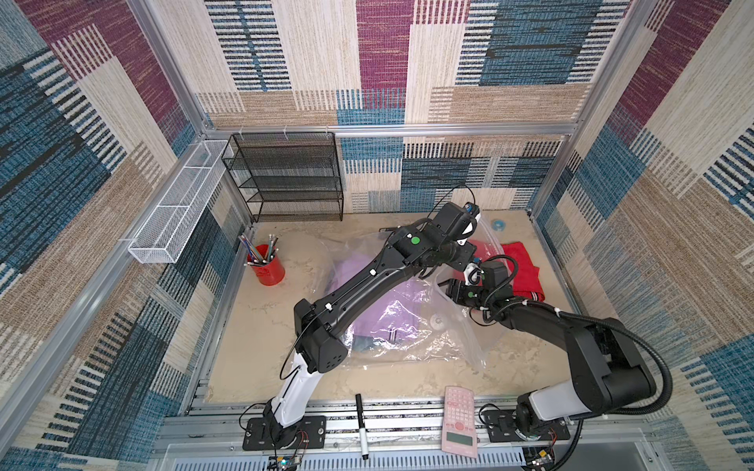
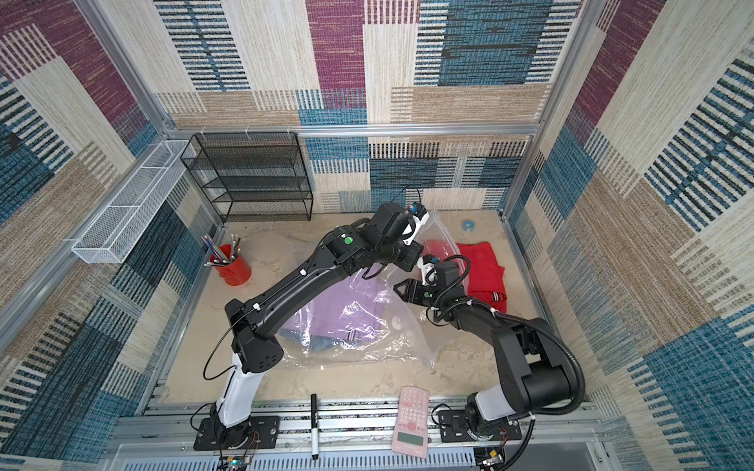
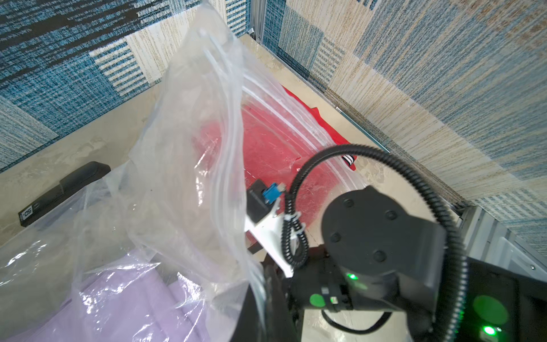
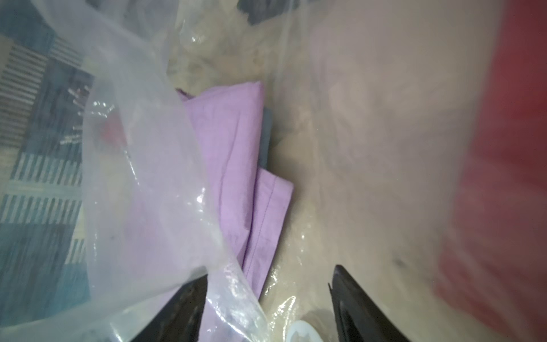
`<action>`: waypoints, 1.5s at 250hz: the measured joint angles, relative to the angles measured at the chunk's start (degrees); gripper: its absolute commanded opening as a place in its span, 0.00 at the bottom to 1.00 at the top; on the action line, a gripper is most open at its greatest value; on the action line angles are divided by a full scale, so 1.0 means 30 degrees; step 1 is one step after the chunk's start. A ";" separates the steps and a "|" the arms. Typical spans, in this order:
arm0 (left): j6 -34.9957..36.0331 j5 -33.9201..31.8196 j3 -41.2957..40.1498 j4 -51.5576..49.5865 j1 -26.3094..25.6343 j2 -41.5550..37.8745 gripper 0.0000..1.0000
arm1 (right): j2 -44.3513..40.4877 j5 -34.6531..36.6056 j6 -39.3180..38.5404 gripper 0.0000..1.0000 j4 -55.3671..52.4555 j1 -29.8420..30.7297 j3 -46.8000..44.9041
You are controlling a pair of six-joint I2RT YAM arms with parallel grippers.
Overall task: Take the trousers out of the vacuum bag
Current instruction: Take out the trousers from the vacuum bag.
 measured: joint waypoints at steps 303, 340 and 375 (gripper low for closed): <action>-0.0015 0.0721 0.1020 0.0015 -0.0459 0.0051 0.00 | 0.7264 -0.7133 0.5034 0.81 1.1431 0.0488 -0.1807; -0.0015 0.0729 0.0976 0.0044 -0.0495 -0.0058 0.00 | 0.7439 -0.7555 0.5355 0.87 1.1766 0.0619 -0.1552; -0.0015 0.0743 0.1064 0.0087 -0.0495 0.0015 0.00 | 0.7198 -0.7359 0.4189 0.92 0.9668 0.1086 -0.0619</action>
